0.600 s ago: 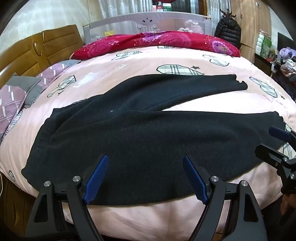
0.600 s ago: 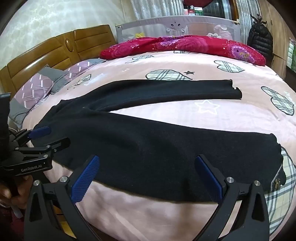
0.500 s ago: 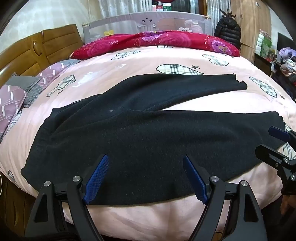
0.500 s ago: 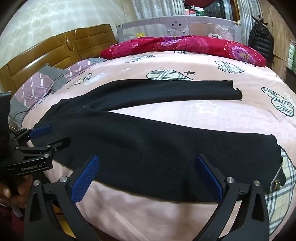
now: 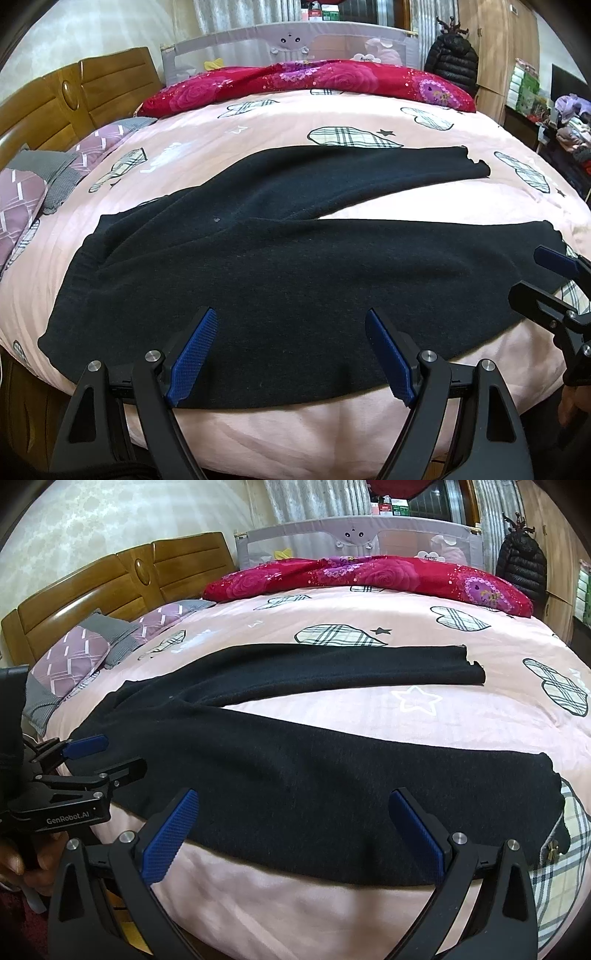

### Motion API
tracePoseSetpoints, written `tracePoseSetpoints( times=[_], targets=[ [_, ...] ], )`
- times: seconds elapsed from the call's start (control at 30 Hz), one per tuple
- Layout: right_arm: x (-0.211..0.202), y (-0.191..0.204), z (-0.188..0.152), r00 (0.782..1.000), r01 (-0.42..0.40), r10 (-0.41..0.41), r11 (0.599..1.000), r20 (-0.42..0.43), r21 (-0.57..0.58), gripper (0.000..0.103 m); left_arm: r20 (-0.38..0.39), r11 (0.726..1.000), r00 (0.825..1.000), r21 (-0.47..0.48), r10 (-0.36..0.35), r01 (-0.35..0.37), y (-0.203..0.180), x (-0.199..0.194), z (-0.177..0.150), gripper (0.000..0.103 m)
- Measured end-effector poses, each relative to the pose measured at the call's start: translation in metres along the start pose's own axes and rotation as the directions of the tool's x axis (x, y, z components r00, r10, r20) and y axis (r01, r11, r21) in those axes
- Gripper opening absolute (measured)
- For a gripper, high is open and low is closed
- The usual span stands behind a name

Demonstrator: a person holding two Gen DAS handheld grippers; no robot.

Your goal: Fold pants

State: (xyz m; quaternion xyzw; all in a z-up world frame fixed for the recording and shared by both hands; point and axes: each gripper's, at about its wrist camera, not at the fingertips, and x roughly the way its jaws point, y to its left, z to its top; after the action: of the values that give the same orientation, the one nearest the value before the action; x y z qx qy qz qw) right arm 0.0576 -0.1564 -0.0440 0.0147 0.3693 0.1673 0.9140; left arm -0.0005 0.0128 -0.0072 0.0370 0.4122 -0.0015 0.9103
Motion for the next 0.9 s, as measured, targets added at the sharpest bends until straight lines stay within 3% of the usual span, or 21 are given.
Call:
tracePoseSetpoints(
  times=[0.5, 0.9],
  targets=[
    [0.004, 0.0, 0.003, 1.0, -0.01, 0.01, 1.0, -0.013, -0.007, 0.102, -0.024, 0.999, 0.999, 0.025, -0.036, 0.036, -0.004, 0.005, 0.002, 0.083],
    [0.009, -0.027, 0.024, 0.999, -0.034, 0.035, 0.998, -0.034, 0.049, 0.102, -0.068, 0.995, 0.994, 0.057, -0.081, 0.085, -0.002, 0.024, 0.03, 0.083]
  ],
)
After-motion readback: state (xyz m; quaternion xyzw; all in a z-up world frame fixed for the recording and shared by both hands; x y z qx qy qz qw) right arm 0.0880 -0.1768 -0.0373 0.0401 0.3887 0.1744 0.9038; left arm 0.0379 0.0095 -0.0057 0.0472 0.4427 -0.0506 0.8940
